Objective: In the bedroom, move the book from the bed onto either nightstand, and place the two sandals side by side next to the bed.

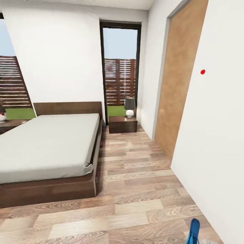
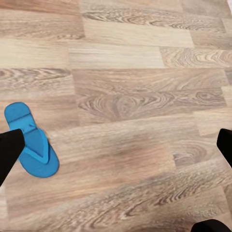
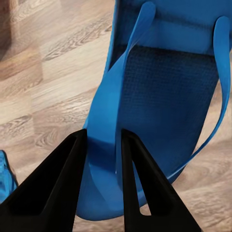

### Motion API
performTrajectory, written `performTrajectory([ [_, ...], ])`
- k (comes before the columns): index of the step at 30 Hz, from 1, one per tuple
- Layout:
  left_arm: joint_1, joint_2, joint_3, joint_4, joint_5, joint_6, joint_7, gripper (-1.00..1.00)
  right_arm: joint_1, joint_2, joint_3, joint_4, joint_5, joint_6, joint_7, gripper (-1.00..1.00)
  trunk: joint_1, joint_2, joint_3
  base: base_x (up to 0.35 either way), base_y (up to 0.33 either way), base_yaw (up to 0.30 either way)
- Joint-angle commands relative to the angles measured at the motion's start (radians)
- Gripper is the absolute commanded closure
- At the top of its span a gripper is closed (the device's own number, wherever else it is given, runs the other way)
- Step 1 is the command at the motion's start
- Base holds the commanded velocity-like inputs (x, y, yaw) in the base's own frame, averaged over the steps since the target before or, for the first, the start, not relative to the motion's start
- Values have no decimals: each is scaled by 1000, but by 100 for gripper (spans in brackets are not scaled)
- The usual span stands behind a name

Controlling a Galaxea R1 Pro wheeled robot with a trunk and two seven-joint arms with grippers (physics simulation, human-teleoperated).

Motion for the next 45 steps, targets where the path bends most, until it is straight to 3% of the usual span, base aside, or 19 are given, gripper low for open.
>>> performTrajectory([
  [1,-1,0,0,1,6,0,-4,-100,0,0,8,1,-9,-3,5,100,0,-1,-1,0,0,284],
  [29,-1,0,0,1,6,-1,-4,-100,0,0,8,1,-9,-3,5,100,0,-1,-1,42,-12,278],
  [45,-1,0,0,1,6,-1,-4,-100,0,0,8,1,-9,-3,6,100,0,-1,-1,0,-161,17],
])
